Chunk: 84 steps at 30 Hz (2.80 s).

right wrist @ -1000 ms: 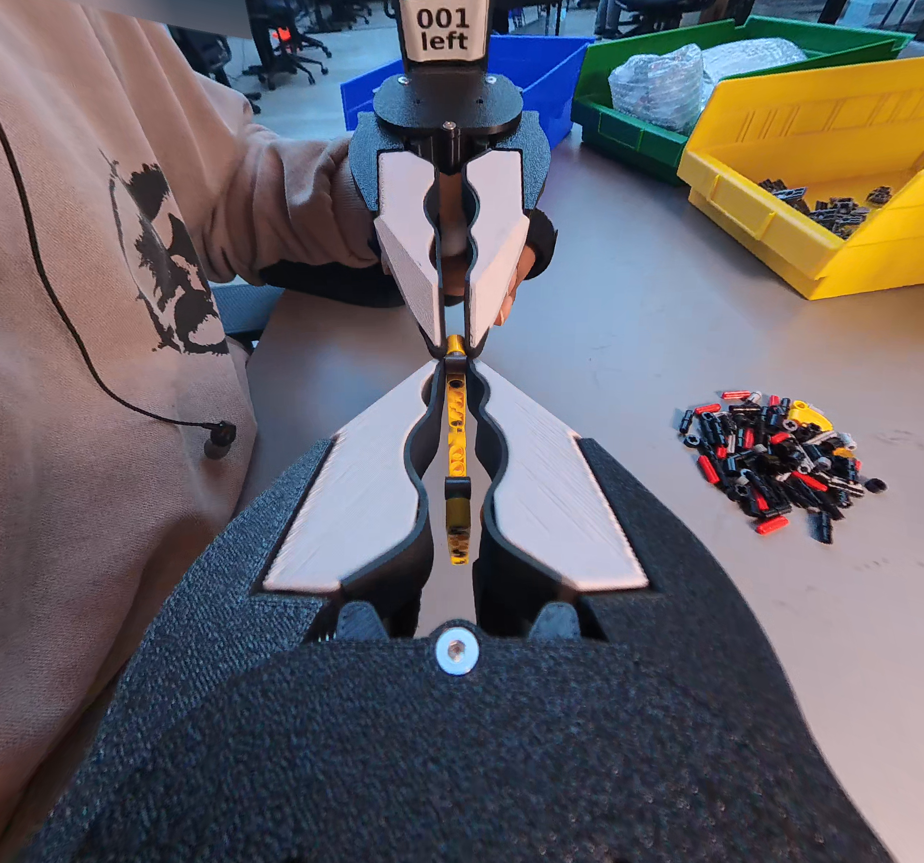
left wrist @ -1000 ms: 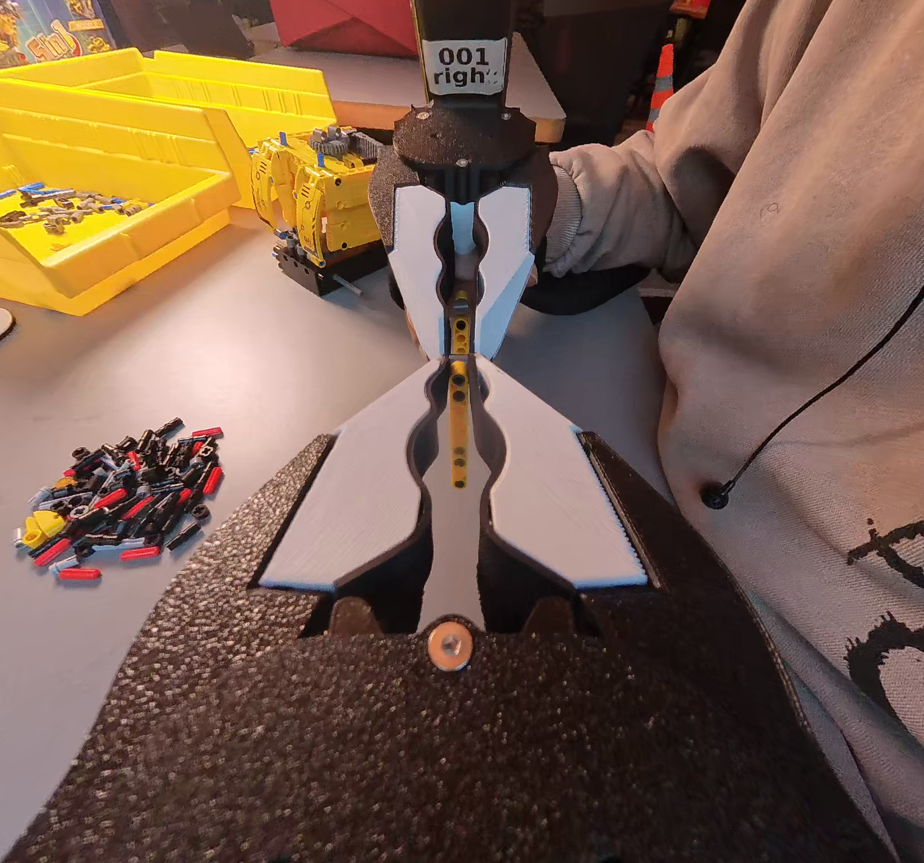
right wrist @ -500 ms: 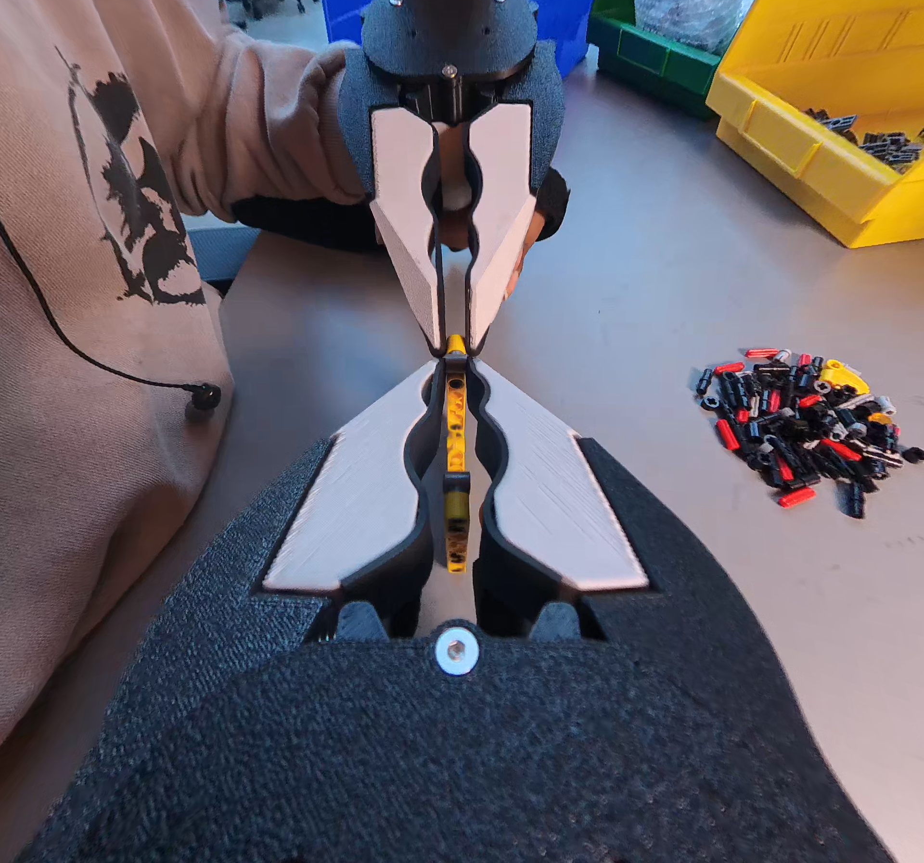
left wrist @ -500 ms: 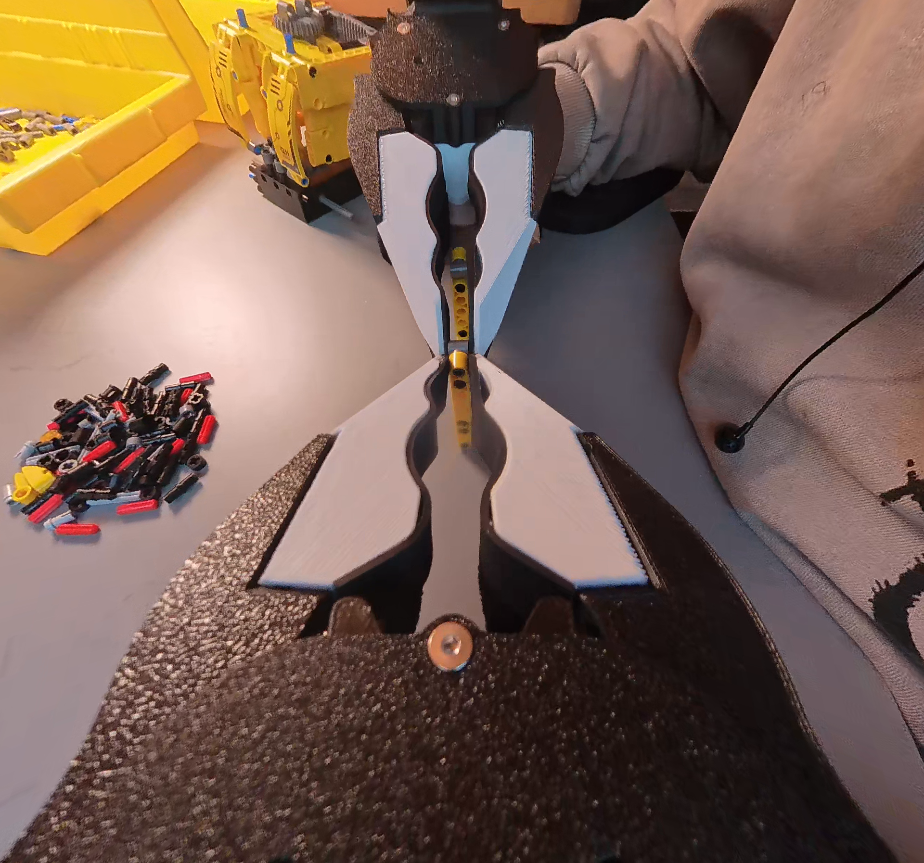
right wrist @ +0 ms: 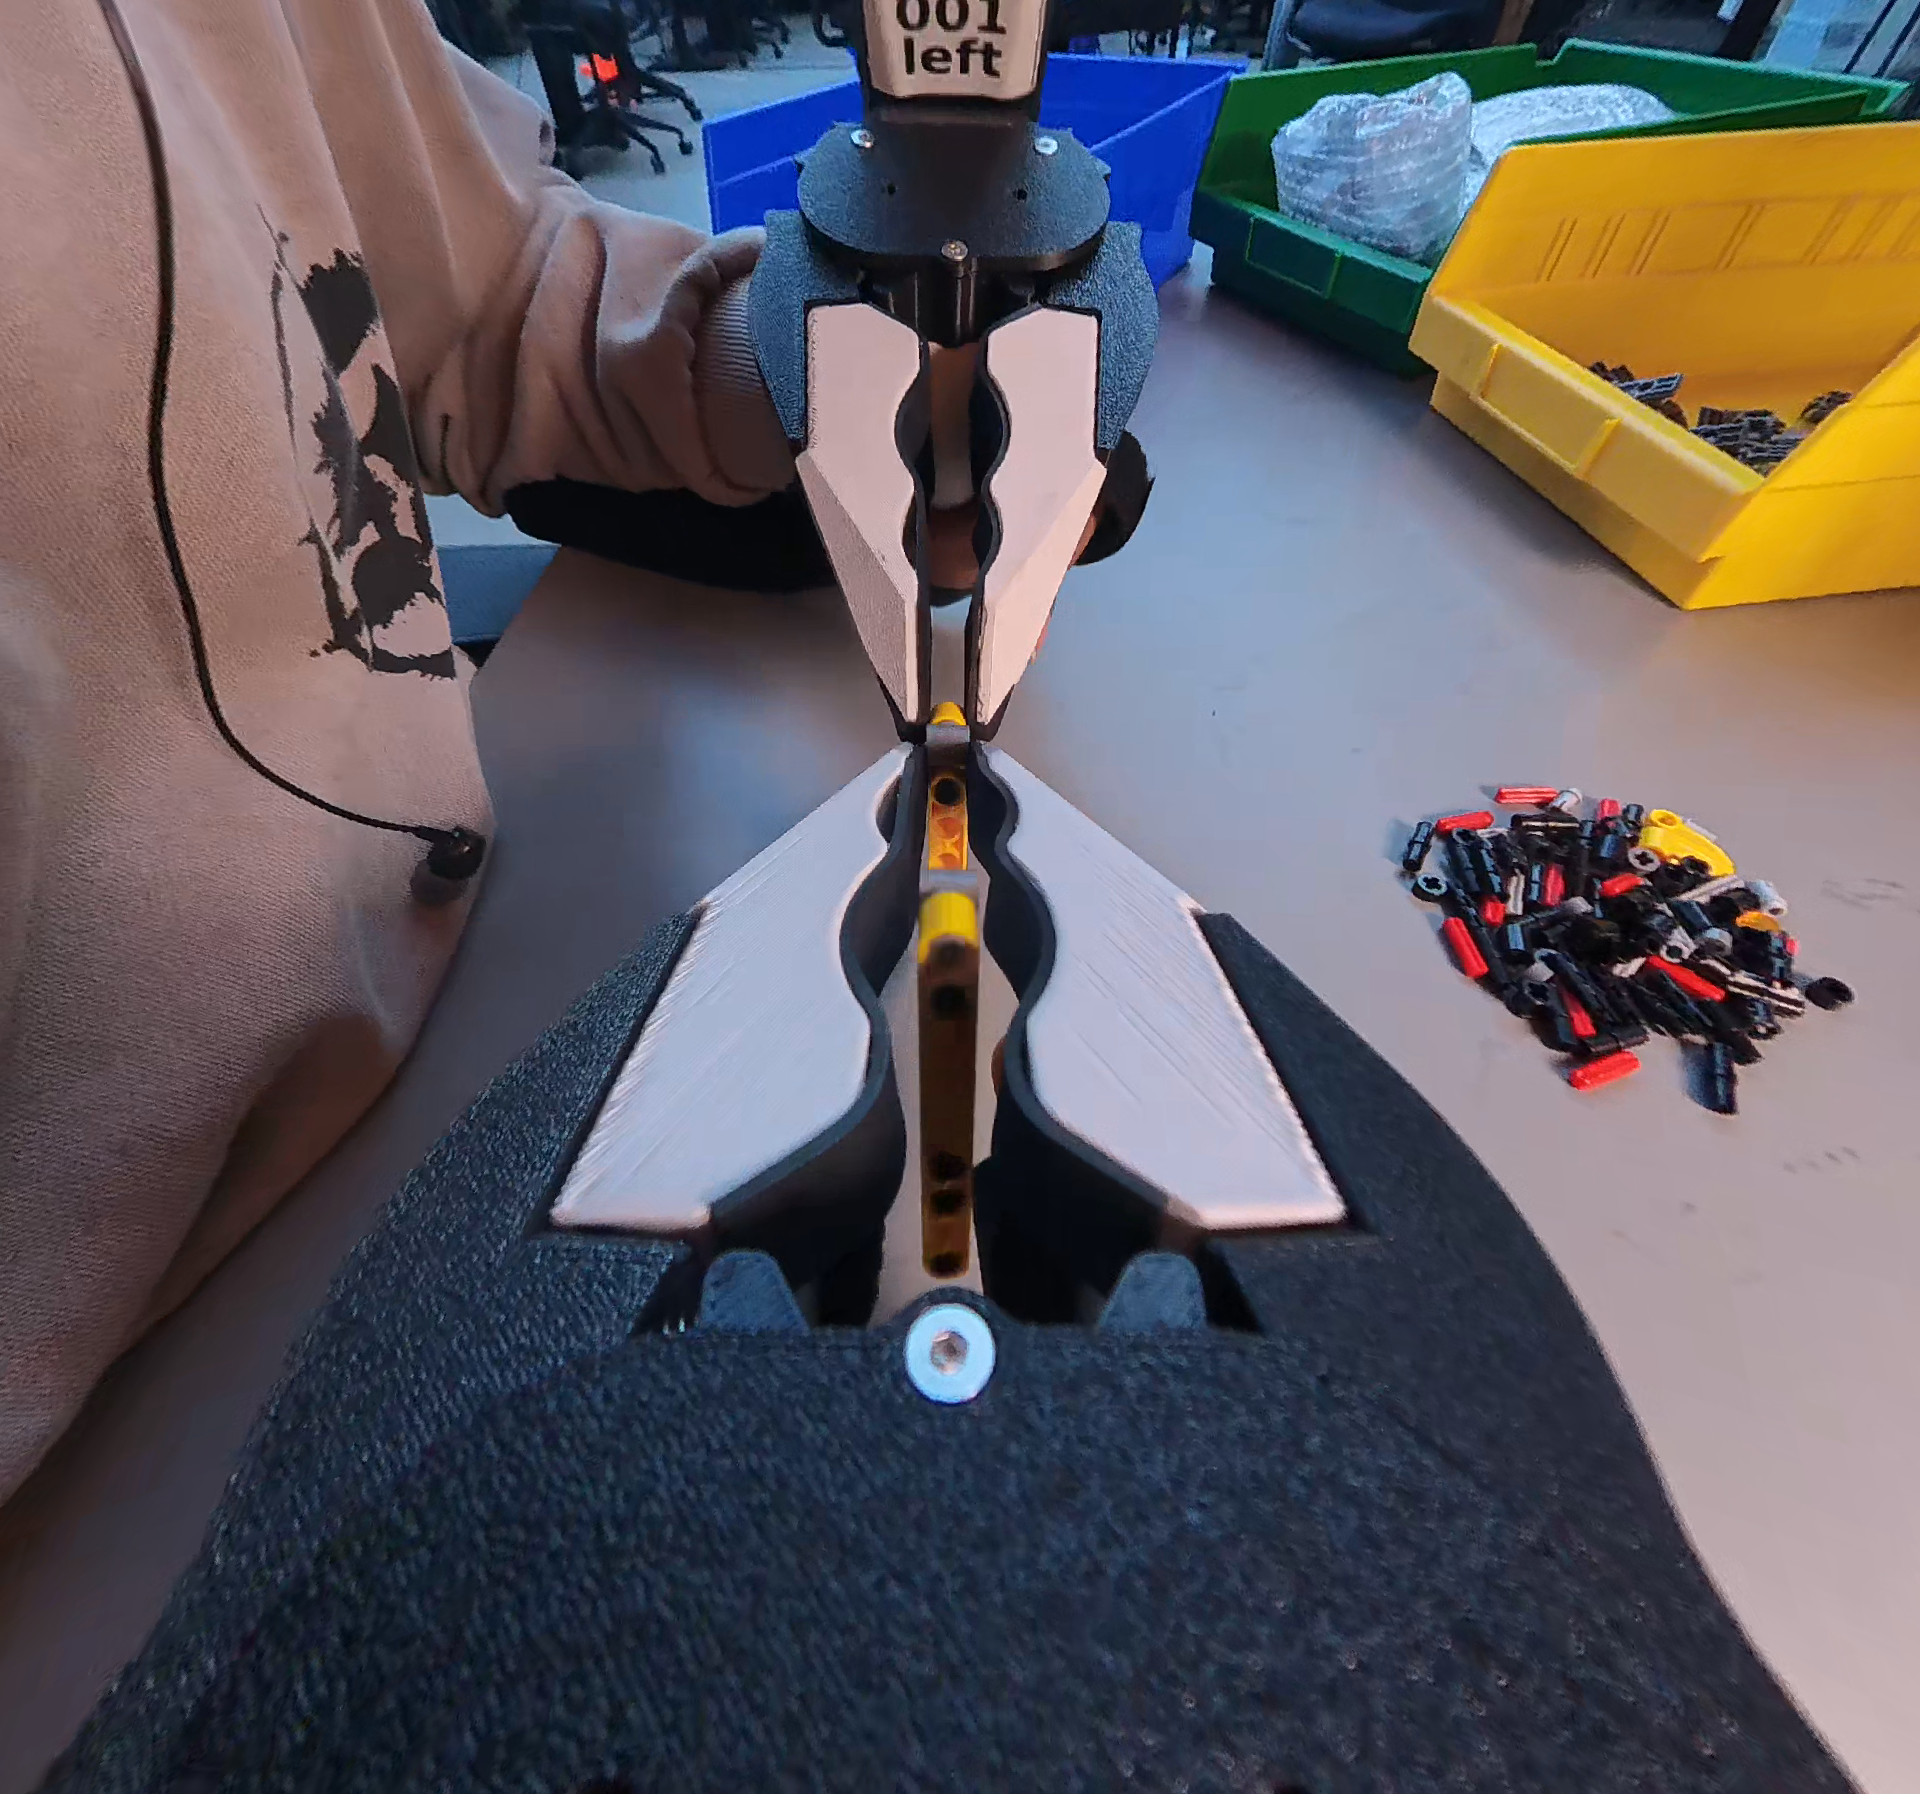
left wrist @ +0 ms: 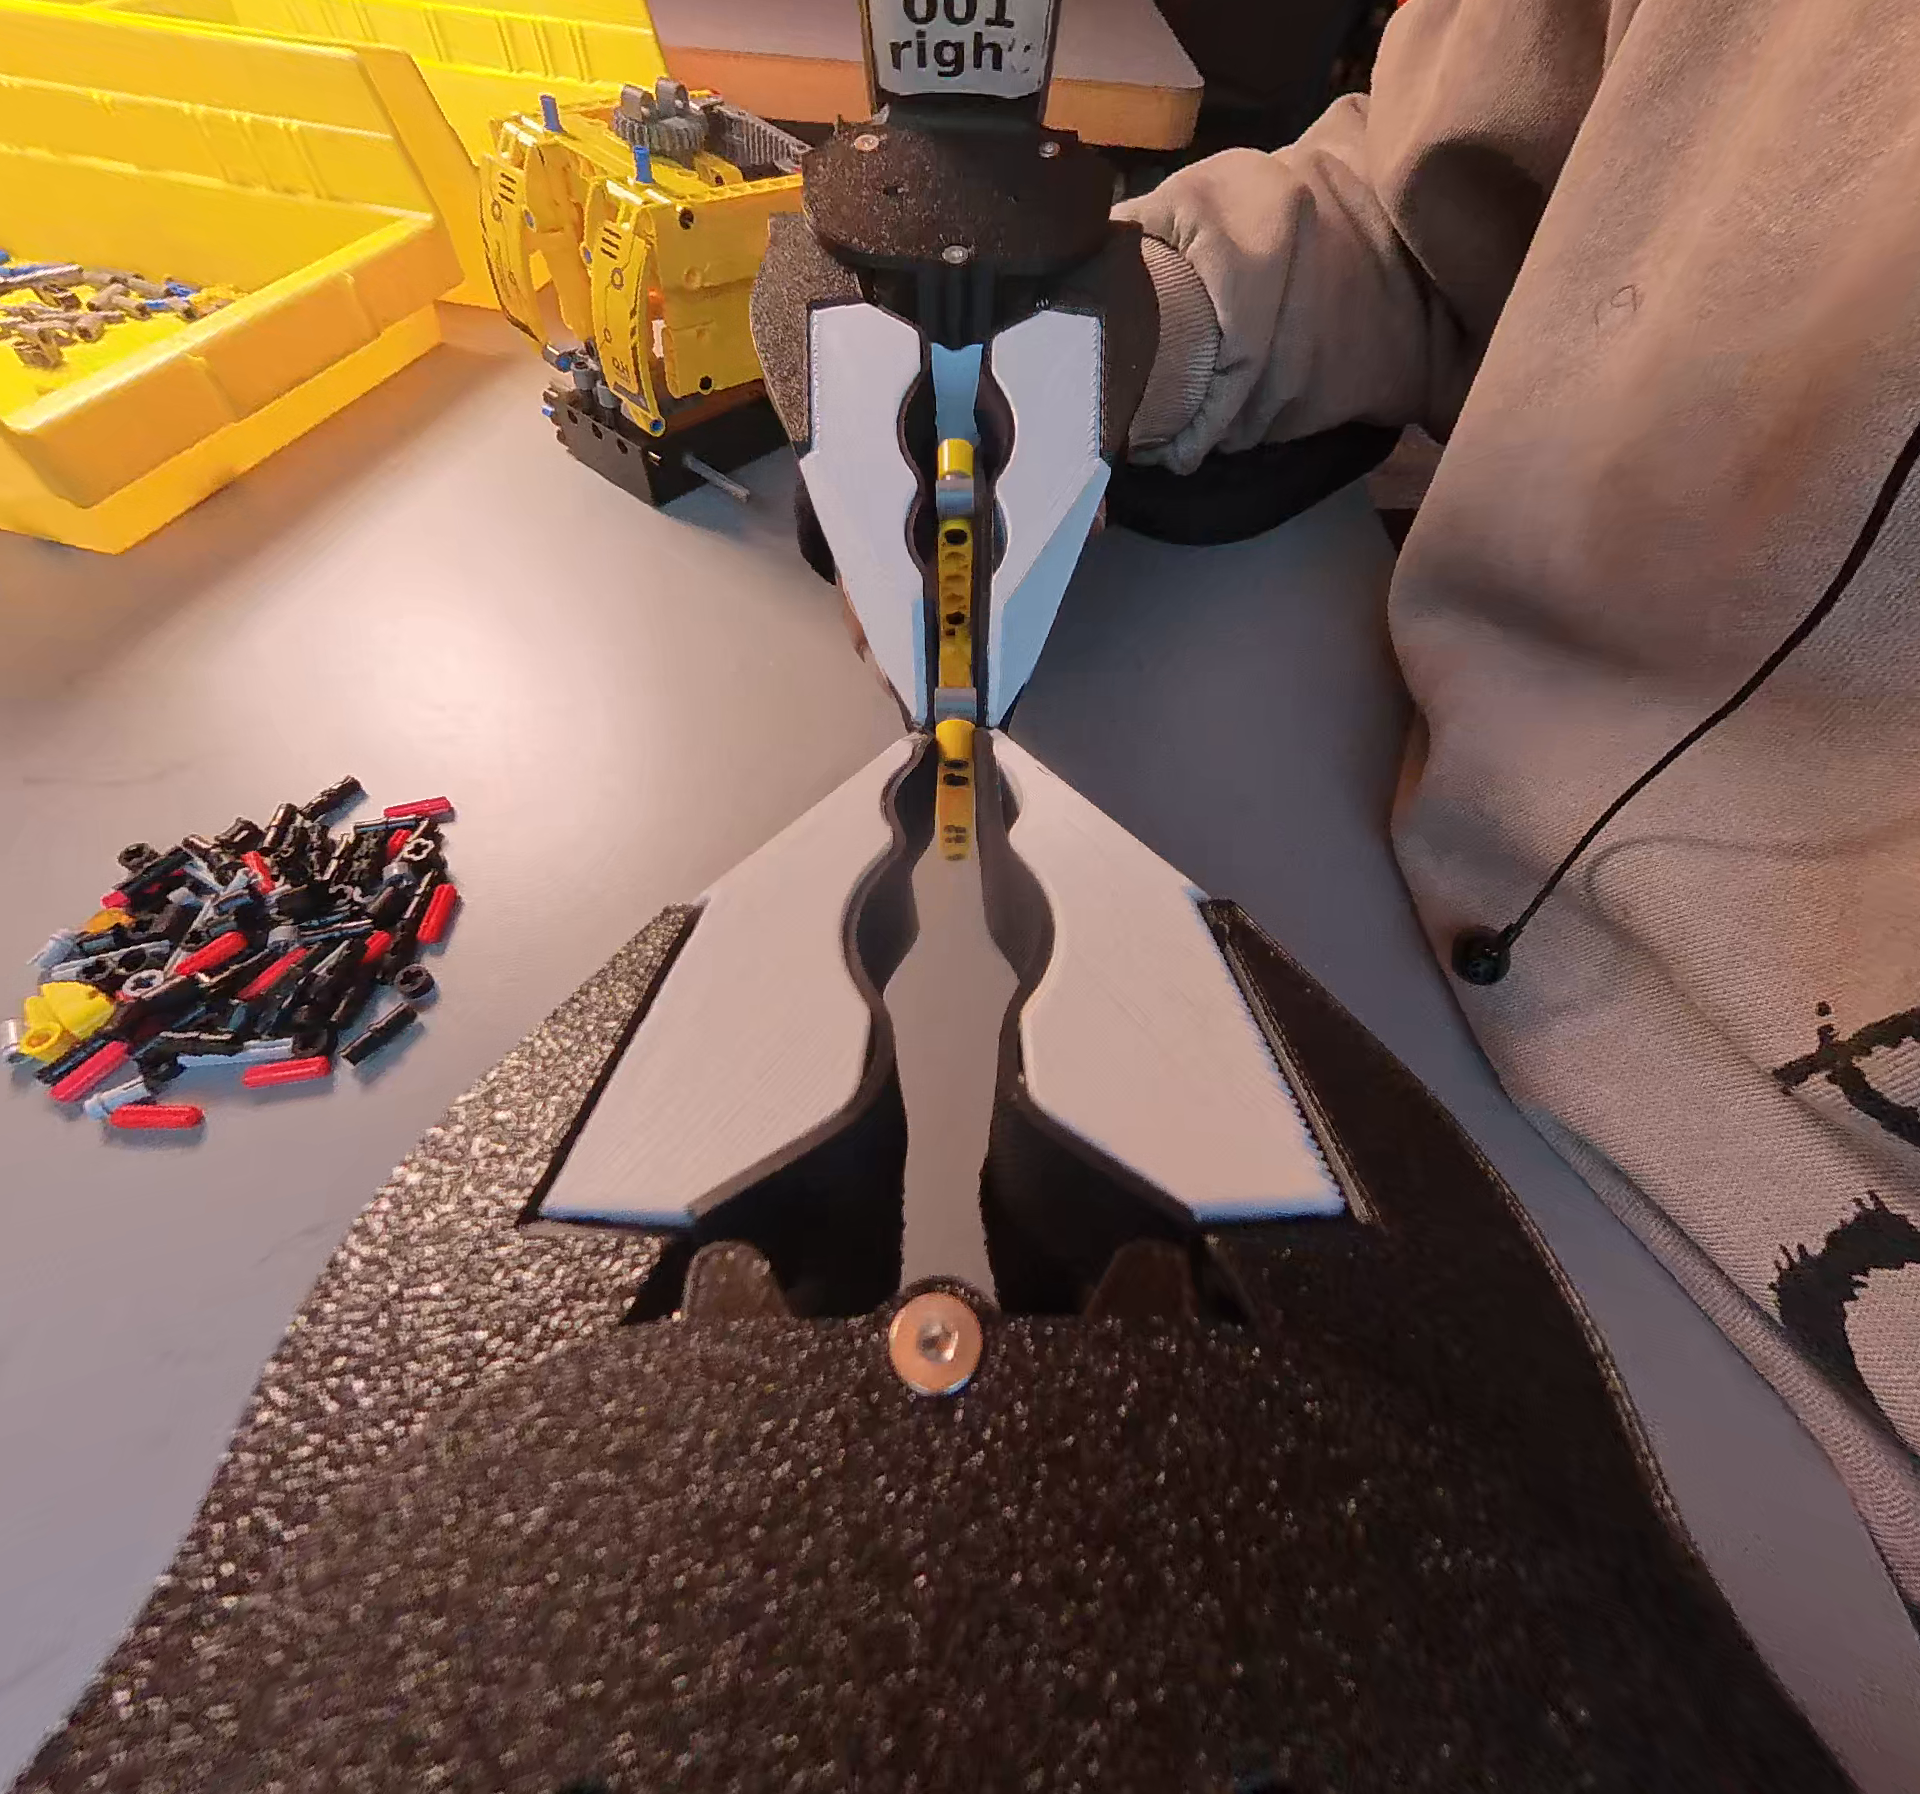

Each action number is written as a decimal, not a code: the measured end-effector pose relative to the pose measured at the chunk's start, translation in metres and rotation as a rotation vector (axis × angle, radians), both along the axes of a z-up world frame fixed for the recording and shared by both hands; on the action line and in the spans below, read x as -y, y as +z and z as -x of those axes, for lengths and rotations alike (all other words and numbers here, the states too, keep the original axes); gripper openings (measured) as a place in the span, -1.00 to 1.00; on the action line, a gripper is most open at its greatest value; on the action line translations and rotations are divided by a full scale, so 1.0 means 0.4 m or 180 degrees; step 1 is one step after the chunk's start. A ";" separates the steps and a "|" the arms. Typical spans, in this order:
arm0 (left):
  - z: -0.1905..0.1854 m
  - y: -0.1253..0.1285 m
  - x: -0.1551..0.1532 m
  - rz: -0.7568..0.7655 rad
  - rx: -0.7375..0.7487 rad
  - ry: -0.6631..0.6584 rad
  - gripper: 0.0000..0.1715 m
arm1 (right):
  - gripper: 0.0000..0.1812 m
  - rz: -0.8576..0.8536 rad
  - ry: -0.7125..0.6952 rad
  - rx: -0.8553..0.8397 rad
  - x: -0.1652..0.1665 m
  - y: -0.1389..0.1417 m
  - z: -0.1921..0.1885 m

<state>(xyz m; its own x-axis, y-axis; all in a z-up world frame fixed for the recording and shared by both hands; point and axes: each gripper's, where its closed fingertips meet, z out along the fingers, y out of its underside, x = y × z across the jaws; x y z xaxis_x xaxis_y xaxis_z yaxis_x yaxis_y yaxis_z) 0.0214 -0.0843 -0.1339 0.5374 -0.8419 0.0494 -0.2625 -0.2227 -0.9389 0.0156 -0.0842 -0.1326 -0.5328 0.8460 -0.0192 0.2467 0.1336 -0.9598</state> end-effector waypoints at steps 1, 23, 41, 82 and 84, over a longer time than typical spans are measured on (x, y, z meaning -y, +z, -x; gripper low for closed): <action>-0.001 0.002 0.001 -0.0010 0.0004 -0.0013 -0.93 | -0.94 0.0026 0.0028 -0.0011 0.000 0.004 -0.002; -0.009 0.028 0.003 -0.0066 0.0245 -0.0006 -0.76 | -0.92 0.0434 0.0046 -0.0496 -0.005 0.100 -0.004; -0.036 0.068 -0.015 0.0110 0.0627 0.0156 -0.93 | -0.92 0.0903 -0.0040 -0.0628 0.002 0.138 0.013; 0.030 0.077 -0.028 0.0752 0.1410 0.0222 -0.92 | -0.93 0.1994 -0.0250 -0.0093 -0.079 0.122 0.028; 0.031 0.076 -0.032 0.0734 0.1401 0.0252 -0.93 | -0.93 0.1997 -0.0271 -0.0108 -0.081 0.122 0.029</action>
<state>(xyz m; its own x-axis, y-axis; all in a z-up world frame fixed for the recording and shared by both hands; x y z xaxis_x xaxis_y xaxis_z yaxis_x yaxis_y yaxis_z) 0.0091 -0.0716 -0.1034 0.4855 -0.7397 0.4659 0.1736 -0.4407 -0.8807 0.0041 -0.0520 -0.0837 -0.4733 0.7187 -0.5094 0.1996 -0.4757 -0.8567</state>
